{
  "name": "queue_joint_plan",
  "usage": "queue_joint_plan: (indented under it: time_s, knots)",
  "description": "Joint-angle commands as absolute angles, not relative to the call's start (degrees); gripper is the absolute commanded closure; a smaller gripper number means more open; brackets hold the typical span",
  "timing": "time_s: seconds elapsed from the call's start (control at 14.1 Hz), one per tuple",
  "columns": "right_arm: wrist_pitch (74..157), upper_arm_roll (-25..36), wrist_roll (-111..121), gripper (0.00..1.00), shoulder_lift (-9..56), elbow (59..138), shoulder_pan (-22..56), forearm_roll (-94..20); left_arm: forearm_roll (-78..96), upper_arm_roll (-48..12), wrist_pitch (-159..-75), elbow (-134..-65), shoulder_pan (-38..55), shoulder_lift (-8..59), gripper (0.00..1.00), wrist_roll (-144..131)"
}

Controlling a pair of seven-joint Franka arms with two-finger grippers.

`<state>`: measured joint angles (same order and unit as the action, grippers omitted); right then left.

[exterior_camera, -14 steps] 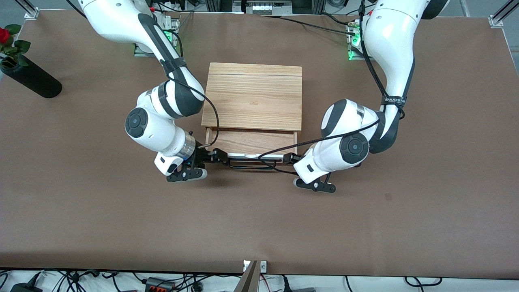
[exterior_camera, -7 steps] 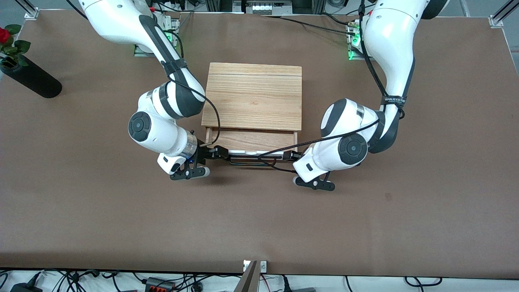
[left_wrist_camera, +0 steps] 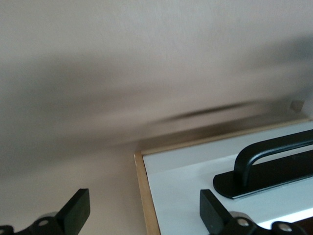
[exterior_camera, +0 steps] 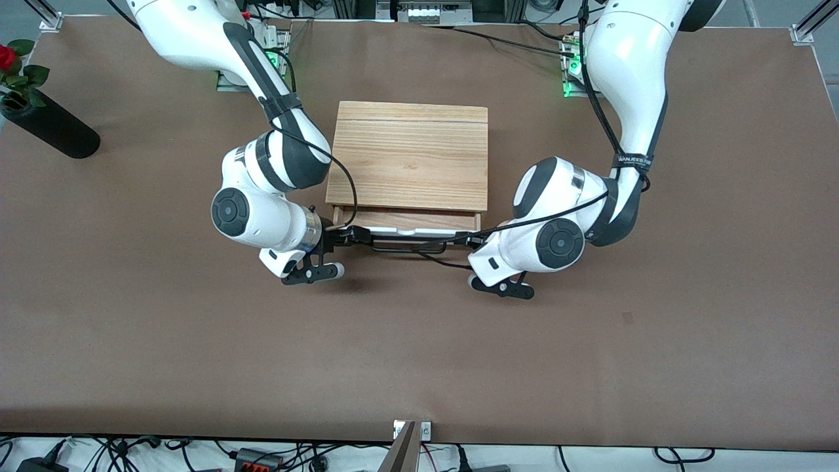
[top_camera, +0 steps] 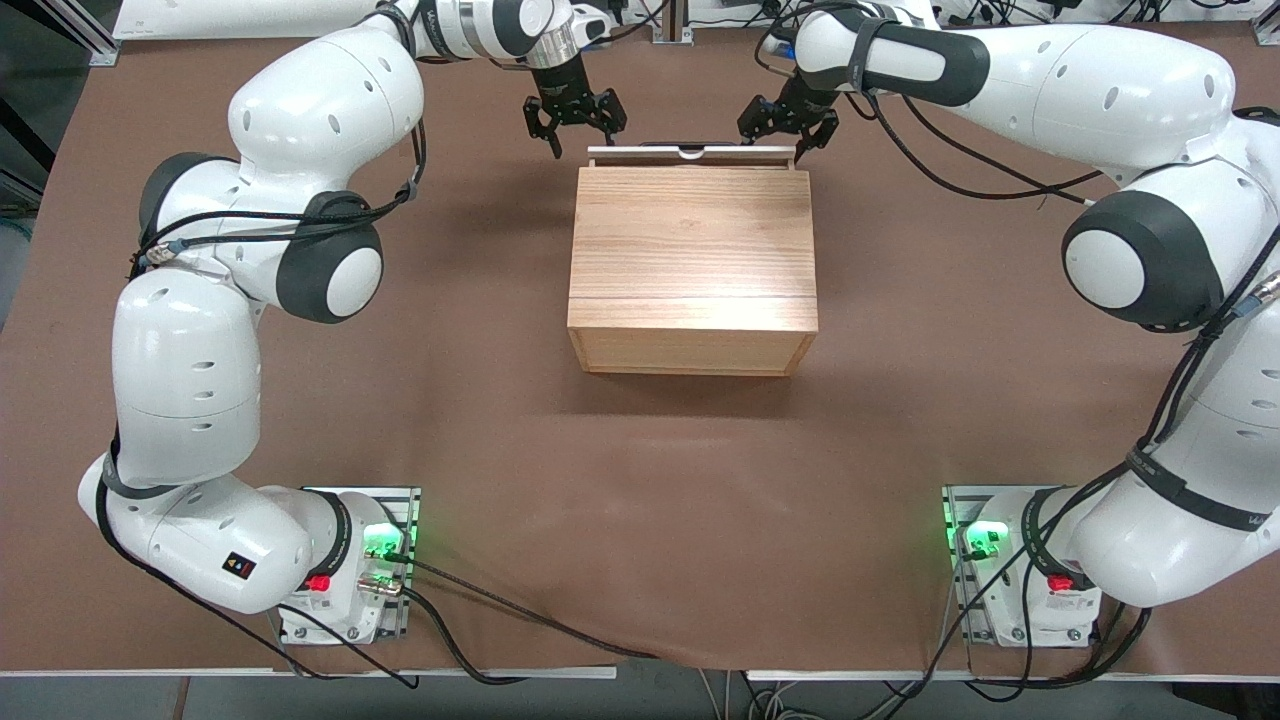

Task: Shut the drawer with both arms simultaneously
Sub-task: 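Push the drawer front into the box with both grippers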

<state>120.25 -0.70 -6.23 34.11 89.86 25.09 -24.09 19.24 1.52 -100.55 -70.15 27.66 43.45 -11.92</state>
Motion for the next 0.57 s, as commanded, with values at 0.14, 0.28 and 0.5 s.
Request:
queue_joint_plan:
  time_s: [0.14, 0.28, 0.5]
  knots:
    - [115.9, -0.5, -6.2, 0.00, 33.7, 90.8, 25.9, -24.5, 20.6, -0.3, -95.5, -73.1, 27.8, 42.9, 0.00, -10.7]
    - [114.8, -0.5, -6.2, 0.00, 33.7, 90.8, 26.4, -24.5, 20.6, -0.3, -95.4, -73.2, 27.7, 42.9, 0.00, -10.7]
    - [111.9, -0.6, -6.2, 0.00, 33.7, 90.7, 26.5, -24.5, 20.6, -0.3, -95.3, -73.3, 27.6, 42.9, 0.00, -10.7]
